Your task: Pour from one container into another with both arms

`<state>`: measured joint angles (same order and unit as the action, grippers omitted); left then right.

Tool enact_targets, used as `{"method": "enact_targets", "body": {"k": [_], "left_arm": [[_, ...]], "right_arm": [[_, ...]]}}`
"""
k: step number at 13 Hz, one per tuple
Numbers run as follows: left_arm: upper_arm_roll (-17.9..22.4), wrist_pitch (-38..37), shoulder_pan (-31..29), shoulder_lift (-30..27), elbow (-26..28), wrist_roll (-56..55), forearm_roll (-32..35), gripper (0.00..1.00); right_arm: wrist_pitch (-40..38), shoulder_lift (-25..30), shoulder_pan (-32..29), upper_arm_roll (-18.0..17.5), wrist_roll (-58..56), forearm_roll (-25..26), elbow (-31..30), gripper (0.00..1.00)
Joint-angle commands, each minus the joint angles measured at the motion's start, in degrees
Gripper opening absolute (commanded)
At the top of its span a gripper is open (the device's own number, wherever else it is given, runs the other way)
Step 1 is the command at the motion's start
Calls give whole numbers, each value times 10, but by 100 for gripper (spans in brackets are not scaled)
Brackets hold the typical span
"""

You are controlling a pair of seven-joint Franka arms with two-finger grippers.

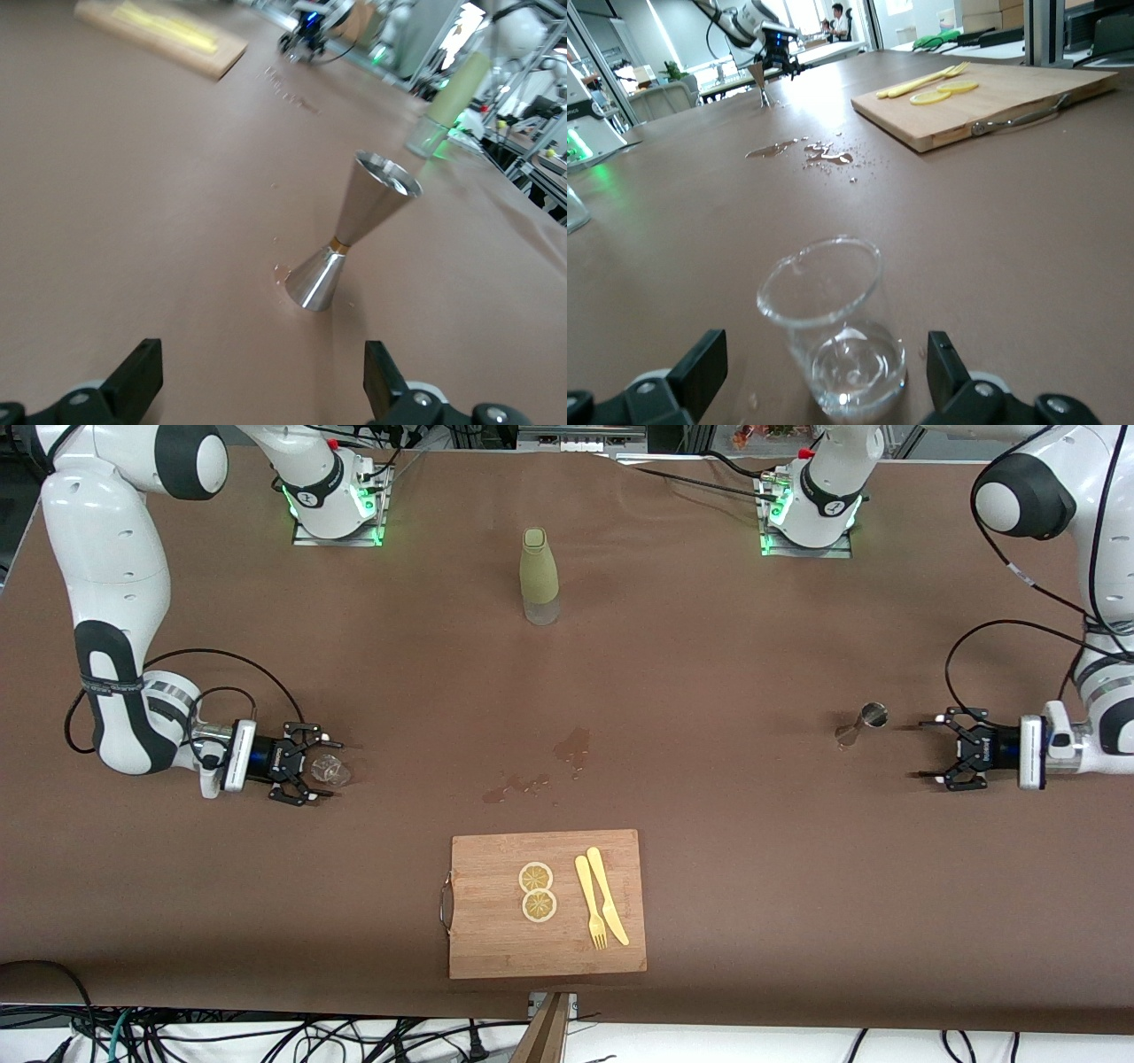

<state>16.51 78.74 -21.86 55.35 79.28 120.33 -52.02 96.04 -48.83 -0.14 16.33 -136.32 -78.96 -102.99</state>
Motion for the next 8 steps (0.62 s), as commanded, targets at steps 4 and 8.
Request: {"method": "enact_targets", "body": {"k": [4, 8], "left_arm": [[-2, 10, 37, -66, -69, -369, 138, 100], [-5, 30, 70, -97, -82, -515, 187, 100]], "right_arm": [[25, 72, -21, 12, 26, 46, -69, 100], [65, 191, -36, 19, 167, 185, -108, 100]]}}
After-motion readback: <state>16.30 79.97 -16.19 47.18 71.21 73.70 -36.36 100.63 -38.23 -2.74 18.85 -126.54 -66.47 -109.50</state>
